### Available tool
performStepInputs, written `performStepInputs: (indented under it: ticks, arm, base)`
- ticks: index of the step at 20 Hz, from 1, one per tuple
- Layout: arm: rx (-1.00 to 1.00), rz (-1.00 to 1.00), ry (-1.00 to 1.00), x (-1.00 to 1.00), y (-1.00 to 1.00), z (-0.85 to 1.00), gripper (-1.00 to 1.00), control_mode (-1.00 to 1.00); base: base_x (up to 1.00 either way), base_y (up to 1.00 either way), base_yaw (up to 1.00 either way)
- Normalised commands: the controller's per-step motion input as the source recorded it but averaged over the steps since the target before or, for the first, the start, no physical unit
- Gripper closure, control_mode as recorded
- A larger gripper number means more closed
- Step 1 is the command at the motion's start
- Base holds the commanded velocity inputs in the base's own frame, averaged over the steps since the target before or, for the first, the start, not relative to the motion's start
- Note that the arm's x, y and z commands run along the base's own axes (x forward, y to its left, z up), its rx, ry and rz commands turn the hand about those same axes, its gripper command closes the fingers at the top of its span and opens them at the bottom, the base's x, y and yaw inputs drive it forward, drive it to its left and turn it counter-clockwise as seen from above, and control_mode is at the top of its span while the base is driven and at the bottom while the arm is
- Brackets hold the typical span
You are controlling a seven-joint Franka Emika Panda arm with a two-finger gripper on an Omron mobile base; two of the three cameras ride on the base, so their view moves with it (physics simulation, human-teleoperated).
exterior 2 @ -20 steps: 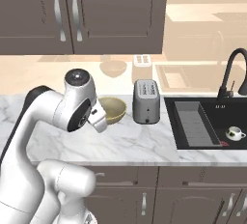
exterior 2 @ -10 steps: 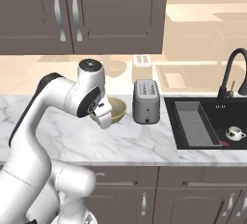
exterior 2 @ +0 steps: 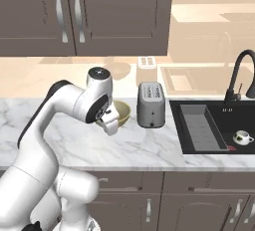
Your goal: Pick the mug and place it in the sink. Pick the bowl and place it in the open cabinet and then close the cabinet.
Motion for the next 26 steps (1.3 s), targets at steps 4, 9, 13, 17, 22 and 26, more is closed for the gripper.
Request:
performStepInputs:
  ticks: [4,9,13,17,22,26]
  arm:
    - [0.0,0.0,-0.03,0.08,0.0,-0.32,-1.0,-1.0]
    - [0.0,0.0,-0.02,0.13,0.0,-0.22,-1.0,-1.0]
    - [0.0,0.0,-0.02,0.16,0.0,-0.15,-1.0,-1.0]
    - [0.01,0.0,-0.01,0.22,0.0,-0.13,-1.0,-1.0]
    - [0.0,0.0,0.0,0.29,0.0,-0.15,-1.0,-1.0]
    - [0.0,0.0,0.0,0.32,0.0,-0.08,-1.0,-1.0]
  base:
    - [0.0,0.0,0.0]
    - [0.0,0.0,0.0]
    - [0.0,0.0,0.0]
    - [0.0,0.0,0.0]
    - [0.0,0.0,0.0]
    - [0.0,0.0,0.0]
